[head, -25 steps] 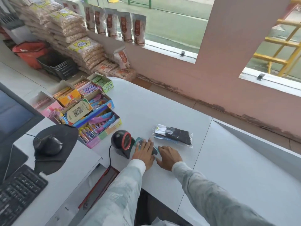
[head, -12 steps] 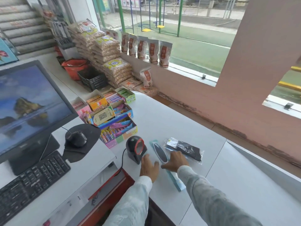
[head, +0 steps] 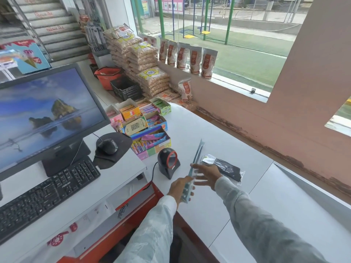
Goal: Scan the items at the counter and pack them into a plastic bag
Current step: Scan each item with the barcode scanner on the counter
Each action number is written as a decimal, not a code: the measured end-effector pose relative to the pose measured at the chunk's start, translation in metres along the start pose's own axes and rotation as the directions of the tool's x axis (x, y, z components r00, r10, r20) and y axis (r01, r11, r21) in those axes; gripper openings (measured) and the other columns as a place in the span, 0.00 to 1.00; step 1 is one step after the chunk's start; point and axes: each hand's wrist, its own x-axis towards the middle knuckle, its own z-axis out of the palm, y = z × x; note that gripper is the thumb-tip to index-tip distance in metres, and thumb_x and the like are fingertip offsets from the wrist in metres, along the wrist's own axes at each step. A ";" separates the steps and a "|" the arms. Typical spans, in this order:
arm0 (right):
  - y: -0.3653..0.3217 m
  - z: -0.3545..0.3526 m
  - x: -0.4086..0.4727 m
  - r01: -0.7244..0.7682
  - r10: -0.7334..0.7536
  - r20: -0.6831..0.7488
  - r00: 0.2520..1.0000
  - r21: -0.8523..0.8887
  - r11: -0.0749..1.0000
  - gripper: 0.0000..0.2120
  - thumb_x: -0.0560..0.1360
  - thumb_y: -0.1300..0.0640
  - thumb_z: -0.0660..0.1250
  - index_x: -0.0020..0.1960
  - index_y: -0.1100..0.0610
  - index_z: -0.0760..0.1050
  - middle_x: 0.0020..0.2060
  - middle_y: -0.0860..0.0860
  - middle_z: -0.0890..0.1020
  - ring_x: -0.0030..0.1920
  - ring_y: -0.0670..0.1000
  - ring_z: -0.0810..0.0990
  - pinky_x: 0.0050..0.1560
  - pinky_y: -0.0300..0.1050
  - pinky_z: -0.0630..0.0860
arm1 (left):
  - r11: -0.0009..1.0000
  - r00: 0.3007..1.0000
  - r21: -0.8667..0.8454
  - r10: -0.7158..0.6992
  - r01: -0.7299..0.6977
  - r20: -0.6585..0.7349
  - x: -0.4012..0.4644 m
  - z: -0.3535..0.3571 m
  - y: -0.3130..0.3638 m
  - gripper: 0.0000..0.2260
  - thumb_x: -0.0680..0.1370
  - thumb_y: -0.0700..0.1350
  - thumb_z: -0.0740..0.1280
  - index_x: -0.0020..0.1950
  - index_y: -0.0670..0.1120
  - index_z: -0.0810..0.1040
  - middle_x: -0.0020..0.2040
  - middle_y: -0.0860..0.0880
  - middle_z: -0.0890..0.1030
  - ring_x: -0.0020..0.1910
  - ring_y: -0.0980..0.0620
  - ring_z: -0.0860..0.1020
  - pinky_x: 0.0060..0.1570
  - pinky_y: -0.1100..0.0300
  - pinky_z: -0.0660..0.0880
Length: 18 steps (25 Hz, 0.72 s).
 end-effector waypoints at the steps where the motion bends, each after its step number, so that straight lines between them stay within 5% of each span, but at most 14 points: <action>1: -0.001 0.000 -0.002 0.020 -0.020 0.012 1.000 -0.055 0.998 0.22 0.64 0.53 0.81 0.52 0.62 0.79 0.53 0.58 0.83 0.49 0.61 0.84 0.47 0.62 0.83 | 0.999 1.000 0.038 -0.001 0.000 0.011 -0.002 -0.001 0.000 0.26 0.68 0.62 0.69 0.59 0.48 0.78 0.52 0.43 0.83 0.47 0.45 0.82 0.50 0.50 0.80; 3: -0.001 -0.012 -0.006 0.076 -0.082 -0.006 0.997 -0.324 0.943 0.21 0.66 0.50 0.79 0.55 0.54 0.78 0.53 0.55 0.83 0.52 0.58 0.84 0.51 0.59 0.82 | 0.989 0.998 0.142 0.034 -0.027 -0.048 -0.004 0.002 -0.002 0.24 0.71 0.56 0.68 0.63 0.47 0.75 0.58 0.44 0.80 0.52 0.45 0.80 0.52 0.52 0.77; 5: 0.006 -0.035 -0.014 0.084 -0.150 -0.005 0.989 -0.809 0.581 0.29 0.65 0.43 0.77 0.64 0.49 0.76 0.59 0.52 0.82 0.60 0.55 0.80 0.60 0.53 0.78 | 0.920 0.949 0.377 0.209 -0.110 -0.235 -0.003 0.010 -0.004 0.24 0.75 0.49 0.66 0.70 0.46 0.68 0.68 0.43 0.72 0.61 0.43 0.75 0.57 0.50 0.74; 6: 0.015 -0.048 -0.020 0.040 -0.166 -0.023 0.986 -0.930 0.364 0.35 0.64 0.40 0.76 0.68 0.47 0.73 0.64 0.49 0.79 0.64 0.53 0.77 0.64 0.50 0.75 | 0.816 0.899 0.564 0.336 -0.128 -0.282 -0.003 0.013 -0.006 0.25 0.76 0.45 0.64 0.73 0.47 0.64 0.73 0.44 0.67 0.66 0.41 0.72 0.61 0.48 0.72; 8: 0.040 -0.073 -0.032 -0.013 -0.190 -0.042 0.981 -0.988 0.152 0.35 0.63 0.41 0.75 0.69 0.44 0.72 0.67 0.47 0.76 0.67 0.52 0.75 0.65 0.49 0.73 | 0.518 0.854 0.834 0.506 -0.189 -0.121 0.001 0.023 -0.013 0.27 0.78 0.44 0.61 0.76 0.48 0.59 0.78 0.47 0.61 0.72 0.42 0.67 0.66 0.46 0.69; 11: 0.071 -0.094 -0.043 -0.011 -0.160 -0.024 0.987 -0.997 0.082 0.33 0.64 0.44 0.75 0.67 0.45 0.72 0.66 0.48 0.76 0.64 0.53 0.77 0.63 0.50 0.74 | 0.088 0.868 0.933 0.407 -0.349 0.286 0.016 0.040 -0.025 0.26 0.80 0.46 0.59 0.77 0.49 0.57 0.80 0.48 0.56 0.78 0.47 0.57 0.75 0.49 0.59; 13: 0.079 -0.100 -0.046 -0.028 -0.194 -0.054 0.980 -0.991 0.134 0.33 0.67 0.42 0.72 0.70 0.45 0.69 0.66 0.48 0.76 0.65 0.52 0.75 0.63 0.49 0.73 | -0.117 0.846 0.906 0.327 -0.406 0.421 0.030 0.045 -0.026 0.25 0.80 0.46 0.58 0.77 0.50 0.57 0.81 0.49 0.55 0.79 0.47 0.55 0.77 0.48 0.56; 18: 0.062 -0.107 -0.031 -0.051 -0.496 -0.123 0.859 -0.987 0.155 0.33 0.71 0.42 0.66 0.72 0.53 0.65 0.67 0.54 0.75 0.63 0.58 0.76 0.60 0.53 0.75 | -0.227 0.837 0.886 0.296 -0.405 0.459 0.060 0.055 0.001 0.28 0.81 0.48 0.57 0.79 0.47 0.51 0.82 0.48 0.49 0.80 0.46 0.48 0.78 0.46 0.50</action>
